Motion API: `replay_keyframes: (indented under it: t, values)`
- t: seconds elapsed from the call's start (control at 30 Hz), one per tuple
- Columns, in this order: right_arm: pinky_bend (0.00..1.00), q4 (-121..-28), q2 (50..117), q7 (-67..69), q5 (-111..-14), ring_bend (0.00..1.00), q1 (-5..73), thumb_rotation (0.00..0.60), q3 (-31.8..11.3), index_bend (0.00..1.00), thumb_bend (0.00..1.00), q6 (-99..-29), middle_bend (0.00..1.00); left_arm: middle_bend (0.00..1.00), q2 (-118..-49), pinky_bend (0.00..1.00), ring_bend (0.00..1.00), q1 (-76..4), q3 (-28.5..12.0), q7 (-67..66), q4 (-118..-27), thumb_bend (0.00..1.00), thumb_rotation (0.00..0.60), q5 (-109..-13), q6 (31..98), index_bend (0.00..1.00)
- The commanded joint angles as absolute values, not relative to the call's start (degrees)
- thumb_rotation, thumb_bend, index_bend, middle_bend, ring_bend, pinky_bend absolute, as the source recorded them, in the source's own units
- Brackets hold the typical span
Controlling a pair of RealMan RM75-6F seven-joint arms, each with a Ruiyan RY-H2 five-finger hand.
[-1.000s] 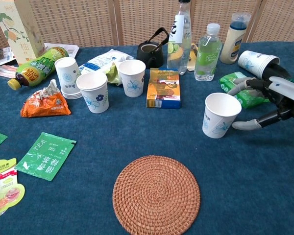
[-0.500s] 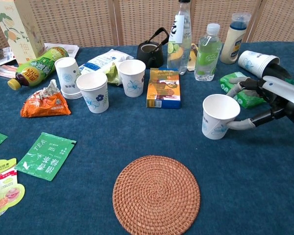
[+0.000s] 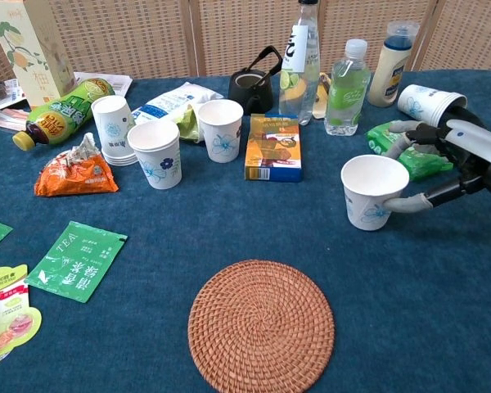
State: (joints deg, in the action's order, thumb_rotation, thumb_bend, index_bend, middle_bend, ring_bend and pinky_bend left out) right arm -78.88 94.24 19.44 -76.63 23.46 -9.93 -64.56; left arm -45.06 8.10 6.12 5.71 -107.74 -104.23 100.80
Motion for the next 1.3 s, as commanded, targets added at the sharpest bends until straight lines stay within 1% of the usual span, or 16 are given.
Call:
replay_keyframes:
  t: [0.03,0.13,0.33,0.57,0.77,1.0,1.13,1.2,1.3]
  values:
    - [0.02,-78.7,94.1,18.0,-77.3,0.0,23.1,0.6,-9.8,0.47,0.06,-66.0,0.0,0.0,-45.1,0.0,0.0,8.1,6.1,5.7,-107.8,0.33,0.6,-104.2,100.8,0.0]
    - [0.02,-78.5,94.0,16.4,-78.3,0.0,22.6,0.6,-9.6,0.48,0.06,-67.9,0.0,0.0,-45.0,0.0,0.0,8.1,6.2,5.7,-107.7,0.33,0.6,-104.4,100.7,0.0]
    - [0.02,-78.1,92.7,12.3,-80.2,0.0,21.7,0.6,-9.0,0.49,0.06,-71.4,0.0,0.0,-45.1,0.0,0.0,8.1,6.3,5.6,-107.7,0.33,0.6,-104.6,100.7,0.0]
    - [0.02,-77.3,91.8,0.9,-83.9,0.0,20.4,0.6,-7.6,0.49,0.07,-77.3,0.0,0.0,-45.2,0.0,0.0,8.1,6.4,5.1,-107.8,0.33,0.6,-104.8,100.5,0.0]
    - [0.02,-77.6,92.8,-10.8,-86.2,0.0,19.3,0.6,-6.2,0.49,0.08,-81.0,0.0,0.0,-45.3,0.0,0.0,8.1,6.5,4.9,-107.8,0.33,0.6,-105.2,100.5,0.0]
    - [0.02,-76.3,95.4,-21.8,-87.1,0.0,19.2,0.6,-5.3,0.5,0.08,-81.8,0.0,0.0,-45.2,0.0,0.0,8.1,6.6,5.1,-107.6,0.33,0.6,-105.3,100.7,0.0]
    - [0.02,-76.5,96.7,-25.0,-86.6,0.0,18.9,0.6,-5.0,0.49,0.08,-81.6,0.0,0.0,-45.1,0.0,0.0,8.1,6.6,5.4,-107.5,0.33,0.6,-105.3,100.6,0.0]
    - [0.02,-77.5,96.6,-25.6,-86.1,0.0,18.8,0.6,-4.8,0.48,0.08,-80.7,0.0,0.0,-45.0,0.0,0.0,8.1,6.7,5.5,-107.5,0.33,0.6,-105.3,100.7,0.0]
    - [0.02,-78.5,96.3,-25.7,-85.6,0.0,18.9,0.6,-4.6,0.42,0.07,-79.6,0.0,0.0,-45.1,0.0,0.0,8.1,6.7,5.6,-107.4,0.33,0.6,-105.5,100.8,0.0]
